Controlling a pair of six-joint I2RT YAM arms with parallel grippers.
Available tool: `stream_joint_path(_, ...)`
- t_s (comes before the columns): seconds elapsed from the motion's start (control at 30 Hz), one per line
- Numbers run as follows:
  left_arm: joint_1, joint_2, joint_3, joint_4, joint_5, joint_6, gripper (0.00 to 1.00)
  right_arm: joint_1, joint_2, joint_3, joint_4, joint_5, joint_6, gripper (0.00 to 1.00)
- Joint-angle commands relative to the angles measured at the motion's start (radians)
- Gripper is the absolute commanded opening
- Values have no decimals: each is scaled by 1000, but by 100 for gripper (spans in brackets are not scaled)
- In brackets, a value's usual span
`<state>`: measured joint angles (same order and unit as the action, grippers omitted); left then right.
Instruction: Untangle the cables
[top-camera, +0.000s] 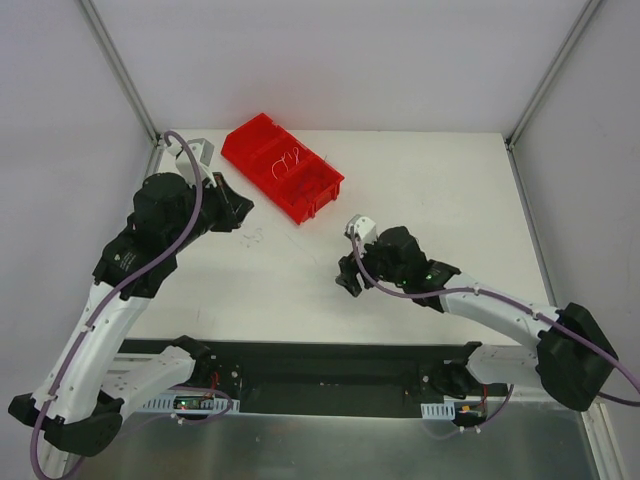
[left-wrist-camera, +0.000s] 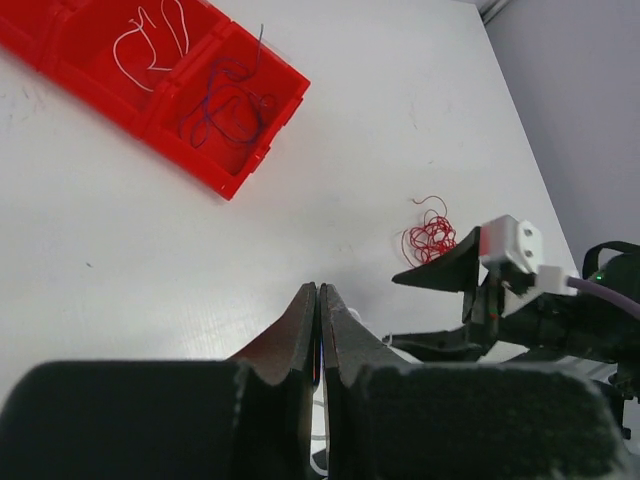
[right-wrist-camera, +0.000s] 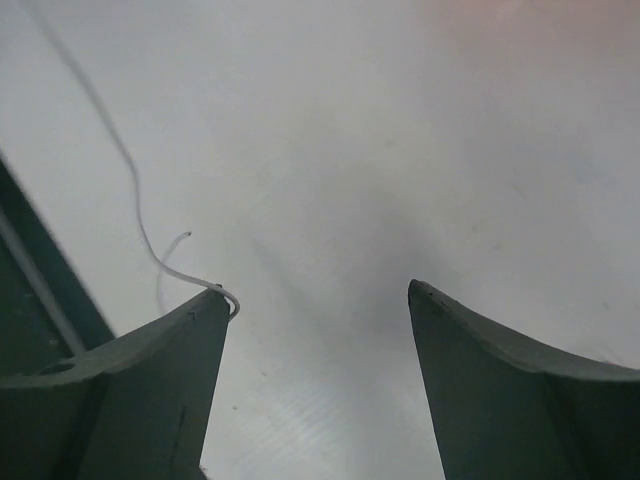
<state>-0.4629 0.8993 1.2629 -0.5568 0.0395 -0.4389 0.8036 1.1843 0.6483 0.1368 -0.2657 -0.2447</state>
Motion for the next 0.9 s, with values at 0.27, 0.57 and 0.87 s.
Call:
stream_joint_path(0.27,10,32,20,35,210,-81,0,8,-102,156,-220,420,140,77)
stream_joint_path(0.57,10,47,-126,155,286,-142,0,71,-91,304,9,-46,442,72)
stream_joint_path(0.87,10,90,-192,242,373,-204,0,186,47,381,93,-4,507,56)
